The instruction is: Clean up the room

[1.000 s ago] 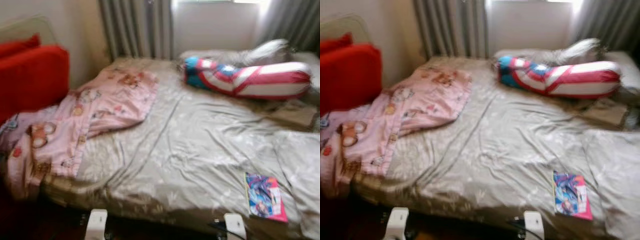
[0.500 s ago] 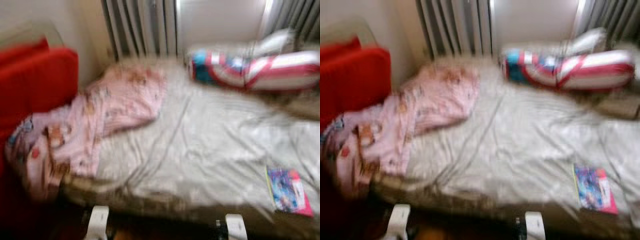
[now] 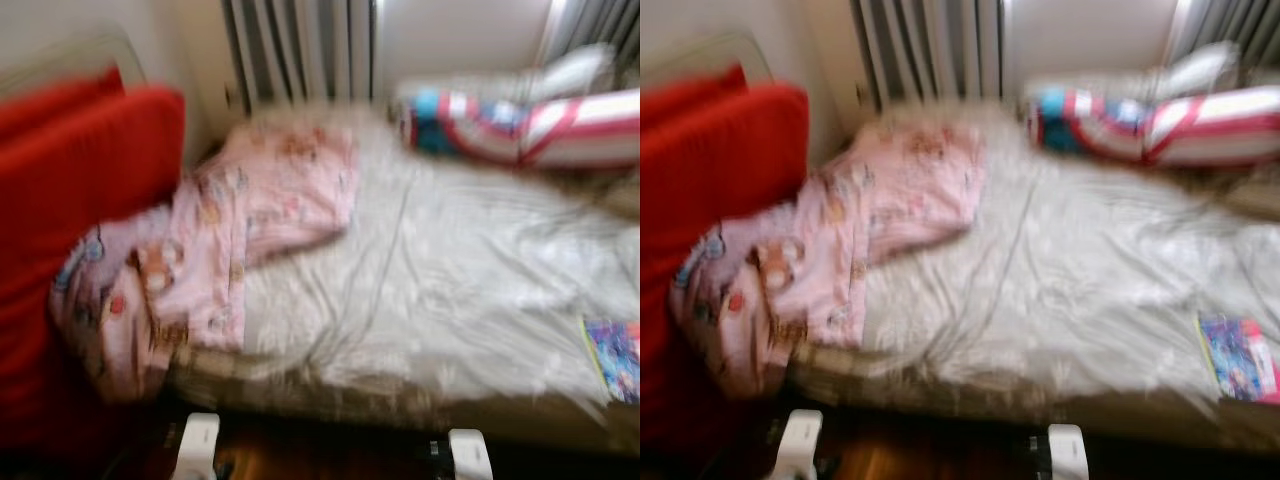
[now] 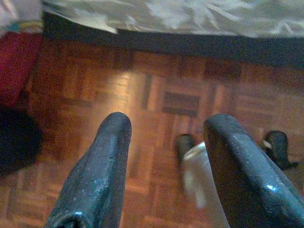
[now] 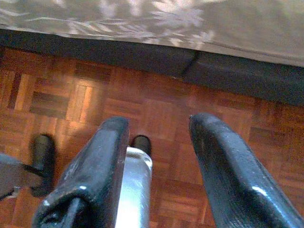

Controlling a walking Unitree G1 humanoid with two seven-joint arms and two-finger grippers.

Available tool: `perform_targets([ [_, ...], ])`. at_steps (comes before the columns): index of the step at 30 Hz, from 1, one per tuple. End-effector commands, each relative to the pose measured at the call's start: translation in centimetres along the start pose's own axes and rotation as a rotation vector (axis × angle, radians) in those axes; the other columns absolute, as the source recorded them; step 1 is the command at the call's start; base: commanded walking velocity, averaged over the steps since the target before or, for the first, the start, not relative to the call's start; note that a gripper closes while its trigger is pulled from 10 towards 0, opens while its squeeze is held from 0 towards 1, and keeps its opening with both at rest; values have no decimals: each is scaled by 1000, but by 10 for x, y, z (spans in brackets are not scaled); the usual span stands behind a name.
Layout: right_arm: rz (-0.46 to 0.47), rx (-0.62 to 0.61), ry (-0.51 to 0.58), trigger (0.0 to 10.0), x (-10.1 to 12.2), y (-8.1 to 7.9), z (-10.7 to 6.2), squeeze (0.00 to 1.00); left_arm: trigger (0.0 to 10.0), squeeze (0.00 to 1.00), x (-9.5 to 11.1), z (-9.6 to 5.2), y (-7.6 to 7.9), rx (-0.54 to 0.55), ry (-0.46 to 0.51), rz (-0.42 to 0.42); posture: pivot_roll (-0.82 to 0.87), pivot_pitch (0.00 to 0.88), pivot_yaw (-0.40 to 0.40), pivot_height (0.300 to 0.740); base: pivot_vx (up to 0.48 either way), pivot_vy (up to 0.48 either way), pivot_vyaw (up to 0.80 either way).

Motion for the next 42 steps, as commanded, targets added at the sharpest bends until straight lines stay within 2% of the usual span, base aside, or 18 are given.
perform_targets([
  [1, 1, 22, 14, 10000, 6, -9, 1, 0, 10000, 0, -7, -2, -12, 28, -26, 22, -84, 28, 22, 740, 0, 480, 0],
  [14, -7, 24, 15, 10000, 6, -9, 1, 0, 10000, 0, -6, -1, 0, 15, -18, 18, -81, 39, 19, 740, 0, 450, 0],
  [19, -8, 25, 15, 10000, 6, -9, 1, 0, 10000, 0, -6, -1, -2, 17, -17, 17, -80, 40, 18, 740, 0, 376, 0],
  [31, -6, 26, 18, 10000, 7, -9, 1, 0, 10000, 0, -2, -1, -7, 14, -5, 16, -78, 40, 19, 740, 0, 0, 0],
  [42, -7, 31, 22, 10000, 8, -10, 1, 0, 10000, 0, -2, -1, -3, 3, -9, 3, -76, 44, 22, 740, 0, 0, 0],
])
Point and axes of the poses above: a point about 5 cm out from each wrist's last joint towards the gripper, its own z axis pointing out of the wrist towards the gripper, its own x axis along the axis of the wrist's last joint, y = z × x, the point moved 4 cm from there along z, pointing out of the wrist towards the gripper, and after that the axes turned 14 degrees about -z, right-handed, at the moved point
